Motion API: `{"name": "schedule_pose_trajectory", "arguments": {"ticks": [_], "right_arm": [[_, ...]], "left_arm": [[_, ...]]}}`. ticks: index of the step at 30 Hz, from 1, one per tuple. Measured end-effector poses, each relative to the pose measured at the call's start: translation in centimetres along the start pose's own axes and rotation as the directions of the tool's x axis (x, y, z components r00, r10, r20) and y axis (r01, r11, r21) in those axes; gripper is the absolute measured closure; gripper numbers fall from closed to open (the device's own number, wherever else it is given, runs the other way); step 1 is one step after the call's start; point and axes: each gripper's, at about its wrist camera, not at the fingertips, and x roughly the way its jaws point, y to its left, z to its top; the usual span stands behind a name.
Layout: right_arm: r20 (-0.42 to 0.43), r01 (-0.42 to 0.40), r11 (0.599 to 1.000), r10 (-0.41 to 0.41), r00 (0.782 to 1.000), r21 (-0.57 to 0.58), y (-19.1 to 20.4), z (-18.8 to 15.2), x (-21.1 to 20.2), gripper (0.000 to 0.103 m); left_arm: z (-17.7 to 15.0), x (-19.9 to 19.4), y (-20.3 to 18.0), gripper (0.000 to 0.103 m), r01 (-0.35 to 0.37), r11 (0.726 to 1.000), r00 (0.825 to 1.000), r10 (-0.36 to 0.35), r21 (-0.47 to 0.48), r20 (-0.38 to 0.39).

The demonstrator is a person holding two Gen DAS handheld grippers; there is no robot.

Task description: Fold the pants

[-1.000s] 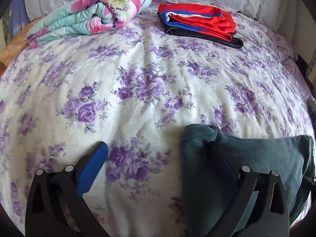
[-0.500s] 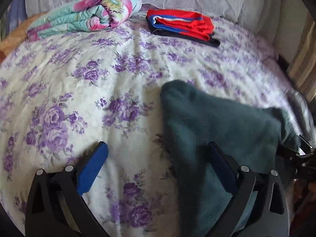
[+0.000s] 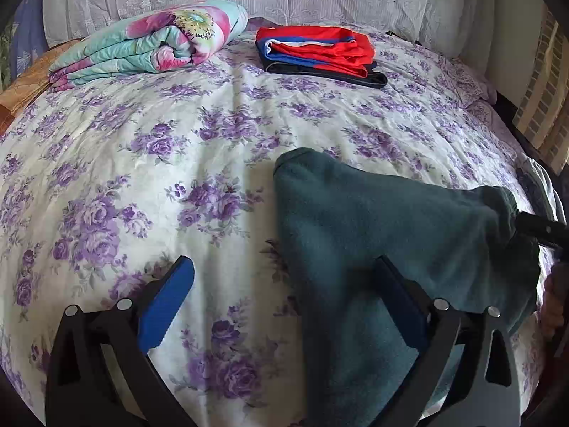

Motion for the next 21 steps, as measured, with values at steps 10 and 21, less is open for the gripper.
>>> {"name": "schedule_pose_trajectory", "arguments": {"ticks": [10,21], "right_arm": [[0.027,-0.033,0.999,0.033,0.999,-0.016,0.1,-0.1,1.3,0.003],[-0.014,-0.084,0.993,0.083,0.996,-0.081,1.2,0.5,2.5,0.003]], "left_arm": [[-0.3,0.2,-0.5,0.005,0.030,0.999,0.999,-0.030,0.012,-0.012],[-1.0,0.2,-0.9,0.005,0.092,0.996,0.995,-0.091,0.010,-0.047]]}}
